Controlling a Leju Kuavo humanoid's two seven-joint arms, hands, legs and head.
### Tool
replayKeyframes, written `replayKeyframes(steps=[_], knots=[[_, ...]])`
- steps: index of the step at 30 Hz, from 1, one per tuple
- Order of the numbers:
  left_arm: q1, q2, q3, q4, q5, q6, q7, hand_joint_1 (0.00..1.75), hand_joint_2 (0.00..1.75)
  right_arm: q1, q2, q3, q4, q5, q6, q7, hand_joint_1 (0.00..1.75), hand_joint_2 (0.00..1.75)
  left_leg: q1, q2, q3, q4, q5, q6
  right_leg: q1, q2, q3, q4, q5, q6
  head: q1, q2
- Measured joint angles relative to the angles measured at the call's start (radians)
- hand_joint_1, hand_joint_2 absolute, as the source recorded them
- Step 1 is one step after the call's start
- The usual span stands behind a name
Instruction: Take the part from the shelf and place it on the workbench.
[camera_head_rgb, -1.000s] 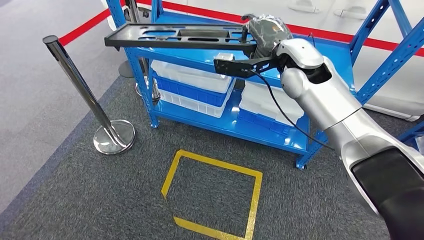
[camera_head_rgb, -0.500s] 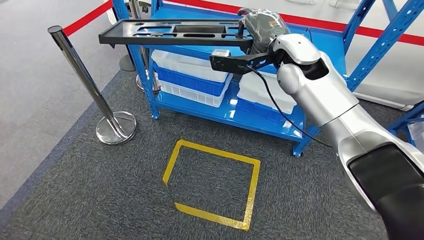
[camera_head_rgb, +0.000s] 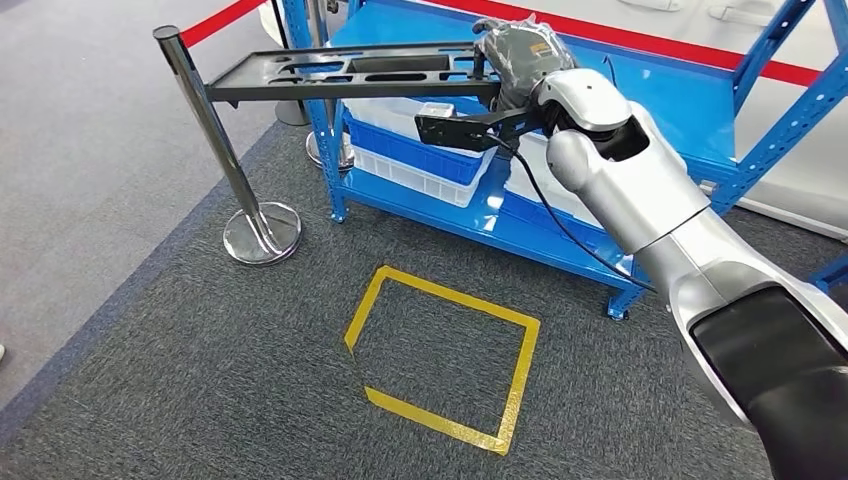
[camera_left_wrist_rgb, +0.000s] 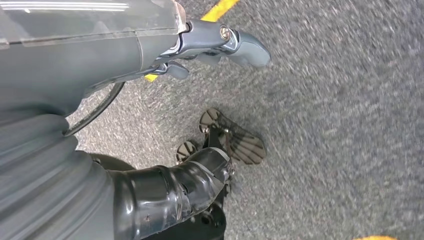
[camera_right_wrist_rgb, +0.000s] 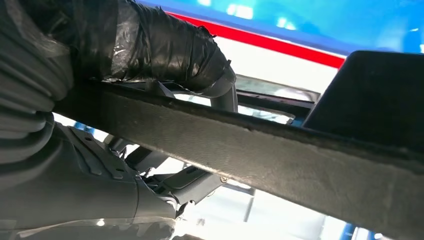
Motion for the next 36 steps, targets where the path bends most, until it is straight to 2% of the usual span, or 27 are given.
replayKeyframes(steps=[2,3,4,5,6,7,8,10,12,14,15,17,19,20,21,22,23,24,26,27,28,29,30,32,34,35,36], knots=[[0.0,0.0,0.0,0.0,0.0,0.0,0.0,0.0,1.75,-0.001,0.0,0.0,0.0,0.0,0.0,0.0,1.75,1.75,0.004,-0.017,-0.001,-0.011,0.01,0.015,-0.006,0.039,-0.023,0.051,-0.04,0.008,0.0,0.0],[0.0,0.0,0.001,0.0,0.0,0.0,0.0,0.0,1.75,-0.001,0.0,0.0,0.0,0.0,0.0,0.0,1.75,1.75,0.005,-0.025,-0.004,-0.013,0.014,0.021,-0.009,0.064,-0.048,0.107,-0.072,0.01,0.0,0.0],[-0.001,0.0,0.001,0.0,0.0,0.0,0.0,0.0,1.75,0.0,0.0,0.0,0.001,0.0,0.0,0.0,1.75,1.75,0.004,-0.033,-0.007,-0.013,0.017,0.025,-0.01,0.079,-0.077,0.171,-0.102,0.012,0.0,0.0],[-0.002,0.0,0.001,0.0,0.0,0.0,0.0,0.0,1.75,0.002,0.0,0.0,0.002,0.0,0.0,0.0,1.75,1.75,0.004,-0.044,-0.01,-0.013,0.019,0.027,-0.01,0.086,-0.104,0.229,-0.121,0.013,0.0,0.0],[-0.001,0.0,0.001,0.0,0.0,0.0,0.0,0.0,1.75,0.004,0.0,0.0,0.004,0.0,0.0,0.0,1.75,1.75,0.003,-0.056,-0.011,-0.013,0.02,0.027,-0.011,0.088,-0.119,0.261,-0.123,0.014,0.0,0.0],[-0.001,0.0,0.001,0.0,0.0,0.0,0.0,0.0,1.75,0.005,0.0,0.0,0.005,0.001,0.0,0.0,1.75,1.75,0.003,-0.068,-0.012,-0.012,0.022,0.027,-0.011,0.09,-0.117,0.255,-0.104,0.013,0.0,0.0],[0.0,0.0,0.002,0.0,0.001,-0.001,0.0,0.0,1.75,0.006,0.0,0.0,0.006,0.001,0.0,0.0,1.75,1.75,0.003,-0.081,-0.012,-0.01,0.023,0.026,-0.011,0.095,-0.1,0.216,-0.07,0.01,0.0,0.0],[0.0,-0.001,0.003,0.0,0.002,-0.002,0.001,0.0,1.75,0.004,0.0,0.001,0.007,0.003,0.0,0.002,1.75,1.75,0.003,-0.105,-0.015,-0.007,0.025,0.023,-0.012,0.135,-0.046,0.09,0.0,-0.001,0.0,0.0],[-0.002,-0.003,0.004,0.0,0.003,-0.003,0.003,0.0,1.75,0.001,-0.001,0.001,0.007,0.005,0.0,0.006,1.75,1.75,0.005,-0.124,-0.026,-0.004,0.031,0.013,-0.011,0.166,-0.018,0.016,0.023,-0.007,0.0,0.0],[0.0,-0.003,0.004,0.0,0.002,-0.003,0.005,0.0,1.75,0.0,0.001,0.001,0.007,0.006,0.0,0.008,1.75,1.75,0.007,-0.145,-0.037,-0.006,0.041,-0.002,-0.01,0.151,-0.015,0.0,0.02,-0.009,0.0,0.0],[0.001,-0.002,0.005,0.0,0.001,-0.003,0.006,0.0,1.75,0.0,0.003,0.001,0.007,0.007,0.0,0.009,1.75,1.75,0.007,-0.143,-0.042,-0.005,0.041,-0.008,-0.012,0.137,-0.013,-0.008,0.022,-0.01,0.0,0.0],[0.003,-0.002,0.005,0.0,-0.003,-0.003,0.006,0.0,1.75,0.0,0.005,0.002,0.007,0.01,0.001,0.01,1.75,1.75,0.002,-0.105,-0.064,0.035,0.012,-0.02,-0.018,0.111,-0.009,-0.022,0.03,-0.015,-0.001,0.0],[0.003,-0.002,0.006,0.0,-0.005,-0.002,0.008,0.0,1.75,-0.001,0.005,0.003,0.007,0.016,0.003,0.013,1.75,1.75,0.005,-0.056,-0.113,0.147,-0.051,-0.029,-0.018,0.086,-0.009,-0.025,0.033,-0.02,-0.001,0.0],[0.003,-0.002,0.006,0.0,-0.005,-0.002,0.009,0.0,1.75,-0.001,0.005,0.003,0.008,0.02,0.006,0.013,1.75,1.75,0.008,-0.047,-0.14,0.211,-0.077,-0.033,-0.017,0.073,-0.011,-0.024,0.033,-0.02,-0.001,0.0],[0.002,-0.002,0.006,0.0,-0.005,-0.002,0.009,0.0,1.75,-0.002,0.006,0.004,0.01,0.024,0.009,0.013,1.75,1.75,0.01,-0.042,-0.156,0.252,-0.088,-0.037,-0.017,0.061,-0.012,-0.023,0.033,-0.02,-0.001,0.0],[0.002,-0.002,0.006,0.0,-0.005,-0.002,0.008,0.0,1.75,-0.002,0.006,0.005,0.012,0.027,0.011,0.013,1.75,1.75,0.012,-0.039,-0.155,0.259,-0.083,-0.04,-0.017,0.049,-0.012,-0.021,0.032,-0.019,-0.001,0.0],[0.002,-0.002,0.006,0.0,-0.006,-0.001,0.006,0.0,1.75,-0.002,0.006,0.007,0.013,0.028,0.013,0.012,1.75,1.75,0.014,-0.034,-0.134,0.226,-0.061,-0.041,-0.017,0.037,-0.012,-0.02,0.031,-0.018,-0.001,0.0],[0.002,-0.002,0.006,0.0,-0.008,-0.001,0.004,0.0,1.75,-0.004,0.007,0.008,0.014,0.028,0.014,0.011,1.75,1.75,0.014,-0.019,-0.097,0.162,-0.03,-0.041,-0.017,0.026,-0.012,-0.017,0.029,-0.015,-0.001,0.0],[0.001,-0.001,0.006,0.0,-0.013,-0.002,0.003,0.0,1.75,-0.009,0.007,0.01,0.014,0.028,0.016,0.011,1.75,1.75,0.005,0.028,-0.032,0.042,0.007,-0.031,-0.01,0.005,-0.013,-0.012,0.023,-0.007,-0.001,0.0],[0.0,-0.001,0.006,0.0,-0.015,-0.003,0.003,0.0,1.75,-0.012,0.008,0.011,0.014,0.028,0.017,0.011,1.75,1.75,0.0,0.042,-0.018,0.01,0.013,-0.024,-0.005,-0.005,-0.014,-0.009,0.021,-0.004,0.0,0.0],[0.0,-0.001,0.006,0.0,-0.016,-0.004,0.003,0.0,1.75,-0.015,0.009,0.012,0.015,0.028,0.018,0.011,1.75,1.75,-0.004,0.043,-0.018,0.002,0.01,-0.016,0.0,-0.015,-0.014,-0.008,0.02,-0.002,0.0,0.0],[0.0,-0.001,0.006,0.0,-0.017,-0.005,0.003,0.0,1.75,-0.018,0.01,0.014,0.015,0.028,0.019,0.012,1.75,1.75,-0.003,0.029,-0.021,0.0,0.013,-0.008,0.001,-0.026,-0.014,-0.008,0.02,0.0,0.001,0.0],[0.001,-0.001,0.006,0.0,-0.019,-0.005,0.004,0.0,1.75,-0.021,0.011,0.015,0.015,0.028,0.021,0.012,1.75,1.75,-0.001,0.017,-0.022,-0.002,0.016,-0.002,0.0,-0.029,-0.013,-0.007,0.016,0.004,0.001,0.0],[0.001,-0.001,0.006,0.0,-0.023,-0.006,0.008,0.0,1.75,-0.032,0.01,0.017,0.014,0.03,0.029,0.014,1.75,1.75,0.002,-0.005,-0.022,-0.01,0.024,0.012,-0.008,0.009,-0.028,0.032,-0.018,0.01,0.0,0.0],[0.0,-0.002,0.006,0.0,-0.025,-0.005,0.012,0.0,1.75,-0.05,0.007,0.017,0.014,0.039,0.045,0.022,1.75,1.75,0.002,-0.028,-0.023,-0.013,0.029,0.022,-0.013,0.068,-0.077,0.149,-0.085,0.012,0.001,0.0],[-0.001,-0.002,0.006,0.0,-0.025,-0.005,0.014,0.0,1.75,-0.059,0.005,0.017,0.014,0.045,0.055,0.028,1.75,1.75,0.001,-0.041,-0.024,-0.012,0.03,0.024,-0.013,0.082,-0.108,0.216,-0.112,0.011,0.001,0.0],[-0.001,-0.002,0.006,0.0,-0.026,-0.004,0.015,0.0,1.75,-0.069,0.003,0.017,0.015,0.051,0.065,0.034,1.75,1.75,0.001,-0.056,-0.025,-0.011,0.031,0.026,-0.013,0.089,-0.13,0.265,-0.124,0.012,0.001,0.0]])
